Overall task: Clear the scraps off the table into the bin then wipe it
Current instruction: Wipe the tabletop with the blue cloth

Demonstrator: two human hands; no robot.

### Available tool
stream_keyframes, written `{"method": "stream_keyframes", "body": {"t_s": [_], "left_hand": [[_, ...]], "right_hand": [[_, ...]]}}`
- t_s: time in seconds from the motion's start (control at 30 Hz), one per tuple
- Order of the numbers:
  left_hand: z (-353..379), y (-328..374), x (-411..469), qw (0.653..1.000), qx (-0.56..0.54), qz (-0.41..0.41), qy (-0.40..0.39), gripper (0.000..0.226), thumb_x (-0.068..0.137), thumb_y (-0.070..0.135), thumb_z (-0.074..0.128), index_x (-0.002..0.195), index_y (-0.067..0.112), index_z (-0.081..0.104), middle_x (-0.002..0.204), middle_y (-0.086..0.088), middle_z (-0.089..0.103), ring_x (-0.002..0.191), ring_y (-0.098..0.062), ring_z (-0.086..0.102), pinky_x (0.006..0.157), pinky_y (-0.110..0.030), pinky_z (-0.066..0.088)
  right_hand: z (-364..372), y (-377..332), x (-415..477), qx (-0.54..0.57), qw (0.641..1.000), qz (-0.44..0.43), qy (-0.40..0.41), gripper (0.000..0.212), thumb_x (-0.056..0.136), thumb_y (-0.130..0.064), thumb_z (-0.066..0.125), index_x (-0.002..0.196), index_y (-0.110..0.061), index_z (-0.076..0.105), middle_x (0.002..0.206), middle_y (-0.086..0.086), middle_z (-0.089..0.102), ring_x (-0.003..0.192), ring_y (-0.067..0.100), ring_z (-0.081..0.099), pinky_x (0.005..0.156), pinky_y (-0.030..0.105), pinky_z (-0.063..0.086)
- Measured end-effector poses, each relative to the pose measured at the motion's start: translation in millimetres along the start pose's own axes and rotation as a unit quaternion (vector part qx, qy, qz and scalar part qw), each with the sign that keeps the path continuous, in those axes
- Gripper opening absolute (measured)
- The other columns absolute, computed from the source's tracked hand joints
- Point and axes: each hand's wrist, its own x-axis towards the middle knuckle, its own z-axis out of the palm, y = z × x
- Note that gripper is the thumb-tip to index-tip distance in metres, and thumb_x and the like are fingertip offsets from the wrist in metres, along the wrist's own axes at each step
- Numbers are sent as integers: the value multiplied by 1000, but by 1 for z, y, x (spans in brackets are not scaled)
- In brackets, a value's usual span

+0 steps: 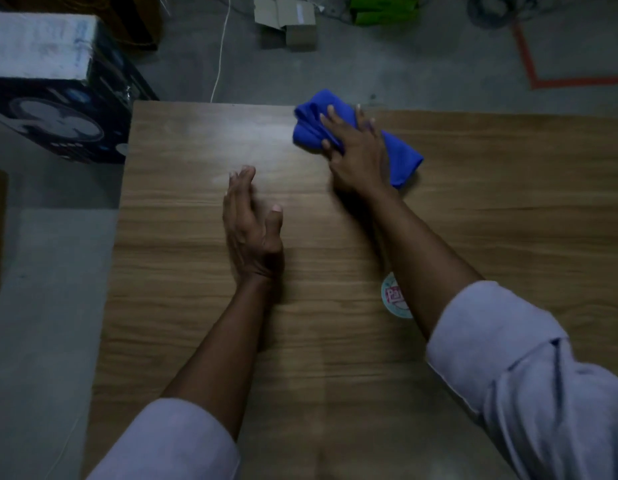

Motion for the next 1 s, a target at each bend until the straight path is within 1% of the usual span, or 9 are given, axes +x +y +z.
{"method": "stream_keyframes", "body": {"t_s": [0.2, 0.33, 0.4, 0.47, 0.6, 0.73, 0.87, 0.93, 1.0], "left_hand": [[-10, 5, -5, 994, -98, -40, -25, 55, 91, 25, 50, 138, -3, 55, 140, -19, 58, 131, -32, 56, 110, -52, 46], [-27, 11, -26, 984, -157, -60, -58, 59, 89, 21, 52, 142, -6, 49, 143, -22, 55, 130, -21, 56, 114, -39, 43], [-35, 12, -46, 981, -173, -62, -60, 61, 88, 20, 51, 144, -5, 47, 146, -20, 52, 131, -13, 55, 114, -34, 42], [-45, 6, -71, 982, -167, -66, -60, 61, 89, 24, 51, 145, 1, 48, 147, -16, 51, 134, -15, 52, 116, -40, 40], [-60, -6, -126, 988, -118, -77, -57, 57, 89, 32, 53, 146, 33, 51, 151, 4, 51, 144, -22, 44, 121, -61, 25], [-67, -8, -173, 990, -102, -84, -56, 62, 88, 33, 54, 149, 20, 46, 153, -5, 49, 145, -25, 42, 120, -64, 21], [-84, 3, -209, 985, -122, -111, -45, 67, 90, 33, 53, 151, 7, 43, 155, -14, 46, 146, -30, 40, 119, -62, 27], [-93, 9, -226, 983, -132, -122, -35, 66, 91, 30, 51, 150, 3, 43, 155, -14, 45, 147, -29, 40, 119, -61, 28], [-98, 9, -240, 985, -125, -114, -29, 63, 92, 27, 51, 149, 1, 44, 154, -15, 47, 145, -30, 42, 118, -62, 30]], "right_hand": [[5, -17, -133, 60, 979, -175, -88, 61, 87, -25, 54, 148, -29, 50, 157, -9, 41, 153, 28, 20, 122, 43, 12], [-18, 3, -189, 79, 923, -327, -187, 66, 81, -24, 45, 146, -19, 53, 155, -1, 45, 151, 28, 25, 123, 40, 17], [-33, 20, -170, 108, 945, -283, -127, 61, 84, -20, 46, 143, -8, 54, 150, 12, 50, 145, 30, 36, 121, 41, 26], [-41, 33, -135, 118, 979, -164, -26, 50, 95, -21, 48, 143, -6, 53, 149, 16, 50, 142, 36, 40, 119, 47, 31], [-20, 21, -113, -12, 999, -24, -19, 49, 104, -37, 43, 153, -34, 39, 163, -9, 30, 155, 31, 14, 122, 58, 7], [7, -26, -199, -1, 989, -148, -13, 55, 98, -27, 54, 151, -32, 43, 160, -6, 37, 153, 34, 19, 120, 63, 5], [13, -42, -321, 49, 945, -302, -115, 49, 96, -30, 47, 144, -27, 55, 153, -4, 48, 148, 35, 31, 120, 57, 16], [-4, -33, -345, 101, 926, -316, -181, 50, 93, -28, 45, 141, -24, 59, 150, -4, 51, 148, 31, 32, 121, 48, 18], [-26, -21, -337, 137, 935, -279, -173, 55, 84, -15, 49, 138, -15, 61, 145, 5, 57, 142, 31, 42, 117, 41, 27]]}}
